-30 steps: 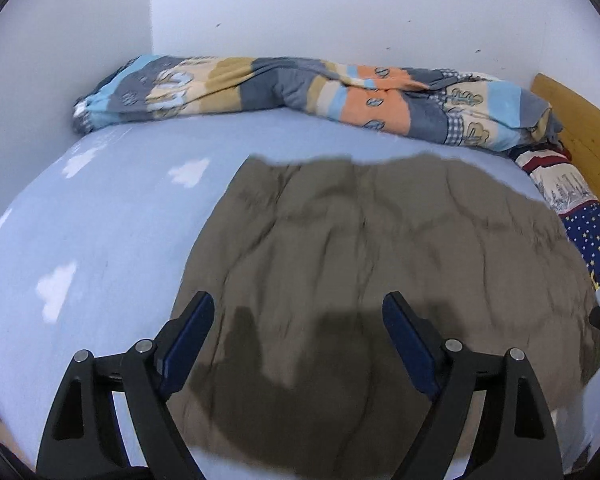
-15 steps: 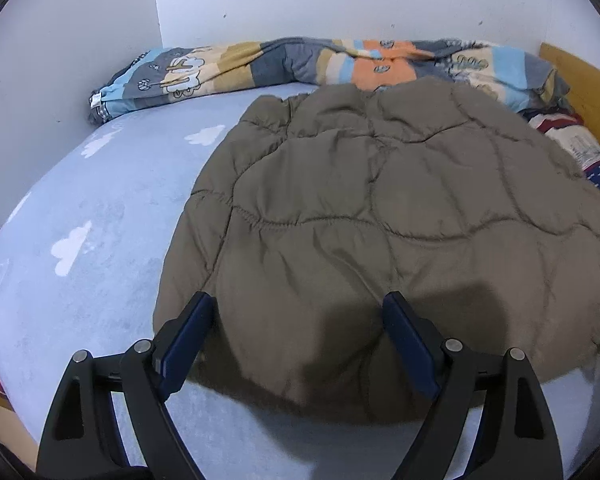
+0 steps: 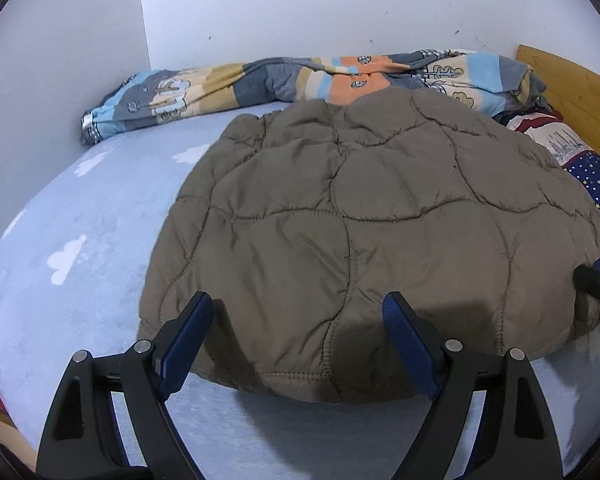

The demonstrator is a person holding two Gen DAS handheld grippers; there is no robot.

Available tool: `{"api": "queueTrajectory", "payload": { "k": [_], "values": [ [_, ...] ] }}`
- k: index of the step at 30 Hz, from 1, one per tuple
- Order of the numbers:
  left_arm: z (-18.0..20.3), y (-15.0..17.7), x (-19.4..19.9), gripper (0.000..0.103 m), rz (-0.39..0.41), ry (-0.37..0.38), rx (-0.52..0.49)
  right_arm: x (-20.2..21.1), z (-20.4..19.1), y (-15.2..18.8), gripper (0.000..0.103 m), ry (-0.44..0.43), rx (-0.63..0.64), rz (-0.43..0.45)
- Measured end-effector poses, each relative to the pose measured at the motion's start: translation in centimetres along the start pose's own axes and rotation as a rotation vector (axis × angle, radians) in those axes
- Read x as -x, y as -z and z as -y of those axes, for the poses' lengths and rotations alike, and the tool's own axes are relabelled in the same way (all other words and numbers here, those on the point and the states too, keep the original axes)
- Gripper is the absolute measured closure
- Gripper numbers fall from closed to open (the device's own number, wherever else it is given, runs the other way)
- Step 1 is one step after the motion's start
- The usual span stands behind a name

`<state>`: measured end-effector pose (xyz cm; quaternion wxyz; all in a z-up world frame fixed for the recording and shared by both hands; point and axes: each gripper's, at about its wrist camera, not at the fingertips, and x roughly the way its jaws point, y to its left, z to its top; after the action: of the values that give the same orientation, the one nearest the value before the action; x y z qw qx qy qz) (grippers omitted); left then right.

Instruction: Fold large clothes

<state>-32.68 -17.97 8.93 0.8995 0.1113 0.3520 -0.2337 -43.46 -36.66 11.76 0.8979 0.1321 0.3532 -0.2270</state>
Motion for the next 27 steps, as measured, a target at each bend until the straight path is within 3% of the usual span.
{"api": "queueTrajectory", "payload": {
  "k": [17, 21, 27],
  "values": [
    [0.7, 0.1, -1.1, 0.017, -0.004, -0.029, -0.018, -4.7, -1.4, 1.0, 0.04, 0.035, 0.061, -0.096],
    [0.6, -0.2, 1.9, 0.017, 0.048, 0.015, -0.015, -2.1, -1.1, 0.6, 0.04, 0.009, 0.02, -0.041],
    [0.7, 0.0, 10.2, 0.017, 0.168, 0.074, -0.012, 6.6, -0.2, 1.0, 0.037, 0.005, -0.074, 0.132]
  ]
}}
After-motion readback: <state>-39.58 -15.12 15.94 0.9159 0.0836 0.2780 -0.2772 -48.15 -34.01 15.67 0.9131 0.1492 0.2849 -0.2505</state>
